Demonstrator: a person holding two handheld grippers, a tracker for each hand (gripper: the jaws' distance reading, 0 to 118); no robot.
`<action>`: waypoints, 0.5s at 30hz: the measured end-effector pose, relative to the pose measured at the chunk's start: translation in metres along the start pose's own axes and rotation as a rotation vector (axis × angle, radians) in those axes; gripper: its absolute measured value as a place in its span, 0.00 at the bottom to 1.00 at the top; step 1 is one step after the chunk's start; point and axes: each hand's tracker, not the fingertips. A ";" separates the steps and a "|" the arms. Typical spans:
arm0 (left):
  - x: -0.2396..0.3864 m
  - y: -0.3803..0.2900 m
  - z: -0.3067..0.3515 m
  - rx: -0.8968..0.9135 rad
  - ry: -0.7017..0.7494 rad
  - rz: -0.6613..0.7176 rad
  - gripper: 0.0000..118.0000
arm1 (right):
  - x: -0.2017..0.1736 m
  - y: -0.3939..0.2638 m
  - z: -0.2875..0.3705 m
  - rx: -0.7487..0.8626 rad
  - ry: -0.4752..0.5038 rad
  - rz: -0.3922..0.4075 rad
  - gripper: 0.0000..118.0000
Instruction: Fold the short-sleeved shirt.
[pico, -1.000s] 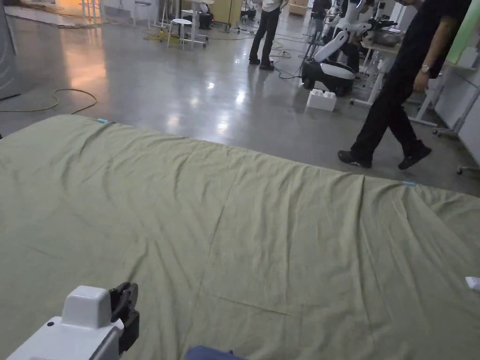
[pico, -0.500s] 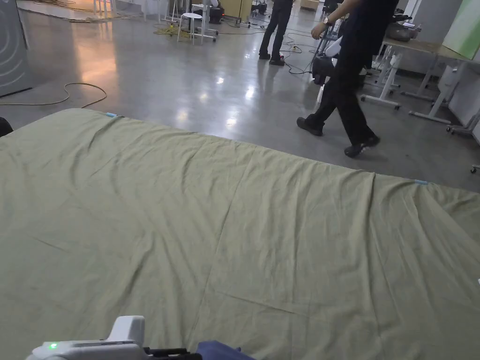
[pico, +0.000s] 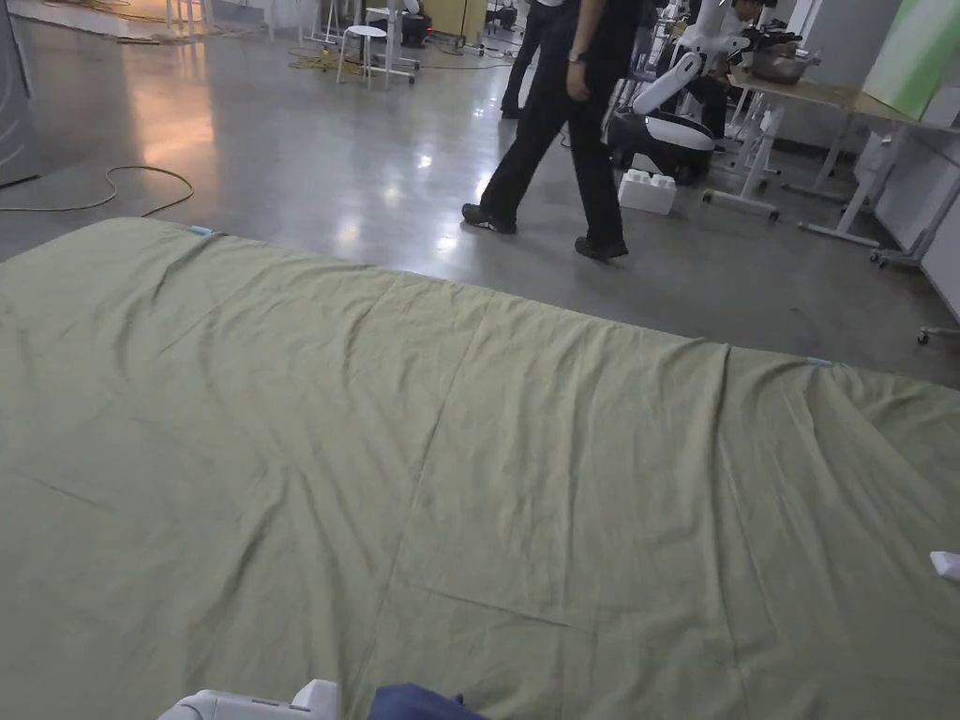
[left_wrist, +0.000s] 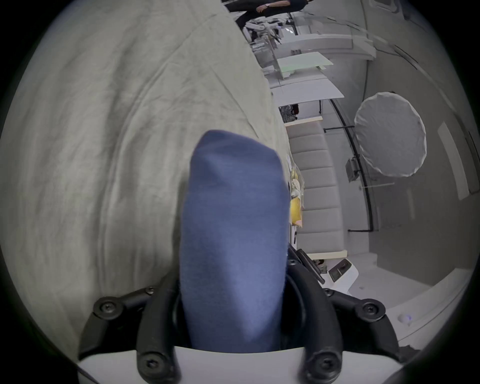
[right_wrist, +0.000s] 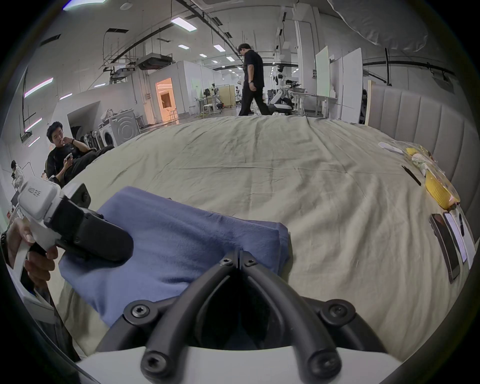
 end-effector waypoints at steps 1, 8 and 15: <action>0.001 -0.002 0.002 -0.002 -0.024 0.007 0.31 | 0.000 0.000 0.000 0.000 0.000 0.000 0.02; 0.012 -0.010 0.008 0.017 -0.023 -0.048 0.20 | -0.006 0.000 -0.001 0.001 -0.014 0.030 0.02; 0.032 -0.009 0.032 0.042 -0.022 -0.106 0.19 | -0.006 0.026 0.015 0.073 -0.043 0.122 0.02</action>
